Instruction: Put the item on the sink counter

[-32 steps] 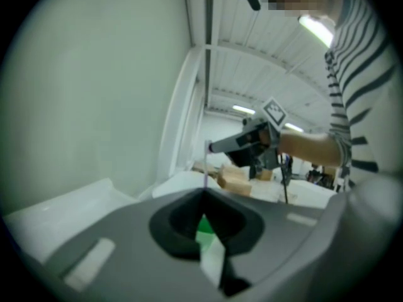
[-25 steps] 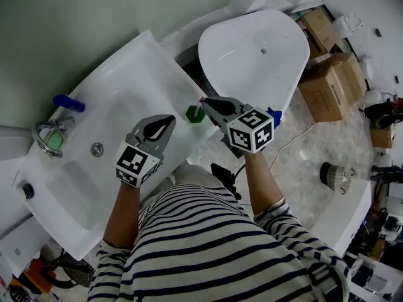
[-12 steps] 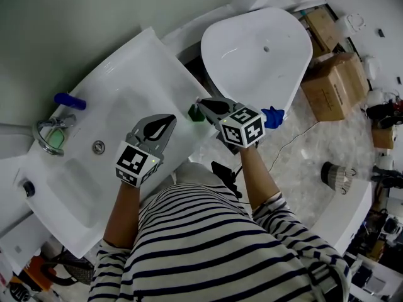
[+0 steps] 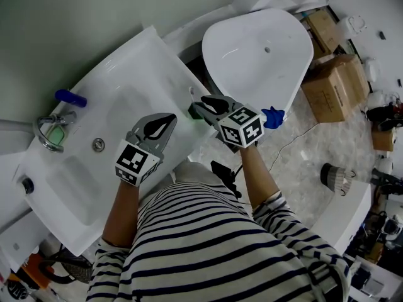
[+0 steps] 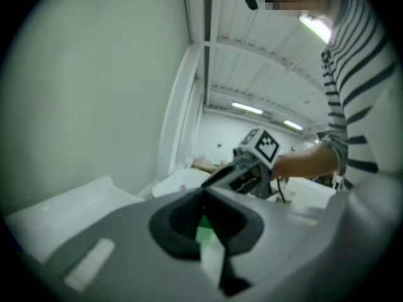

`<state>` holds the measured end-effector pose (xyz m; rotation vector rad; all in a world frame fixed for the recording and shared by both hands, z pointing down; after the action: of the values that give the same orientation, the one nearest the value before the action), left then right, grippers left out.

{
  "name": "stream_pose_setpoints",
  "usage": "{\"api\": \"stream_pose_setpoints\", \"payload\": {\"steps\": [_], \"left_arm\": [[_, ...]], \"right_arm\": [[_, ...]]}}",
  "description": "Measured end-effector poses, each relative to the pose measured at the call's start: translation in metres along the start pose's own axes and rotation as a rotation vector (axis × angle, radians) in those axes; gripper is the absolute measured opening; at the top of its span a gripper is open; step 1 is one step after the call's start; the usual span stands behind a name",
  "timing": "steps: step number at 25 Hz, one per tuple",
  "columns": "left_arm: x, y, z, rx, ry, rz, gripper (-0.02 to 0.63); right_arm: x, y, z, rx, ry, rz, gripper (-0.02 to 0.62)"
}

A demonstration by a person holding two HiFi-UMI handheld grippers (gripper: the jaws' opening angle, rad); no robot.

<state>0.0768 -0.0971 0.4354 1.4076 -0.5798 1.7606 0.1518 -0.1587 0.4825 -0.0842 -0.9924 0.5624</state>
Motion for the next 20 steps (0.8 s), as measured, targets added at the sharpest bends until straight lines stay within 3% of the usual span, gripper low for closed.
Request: {"api": "stream_pose_setpoints", "payload": {"steps": [12, 20], "left_arm": [[0.0, -0.009, 0.0, 0.01, 0.003, 0.02, 0.008], [0.001, -0.013, 0.002, 0.016, 0.008, 0.033, 0.008]], "right_arm": [[0.018, 0.011, -0.006, -0.003, 0.026, -0.048, 0.232], [0.032, 0.008, -0.001, 0.089, 0.008, 0.002, 0.298]]}}
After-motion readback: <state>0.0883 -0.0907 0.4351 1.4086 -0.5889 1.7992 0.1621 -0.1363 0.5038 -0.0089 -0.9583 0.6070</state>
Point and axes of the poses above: the fingertips, and each gripper's own axes: z forward along the fingers, y to its left, x out of its underside, the point moved 1 cm from there along -z, backward along the fingers, and after that the axes turned 10 degrees about -x, right-handed, at the moved point
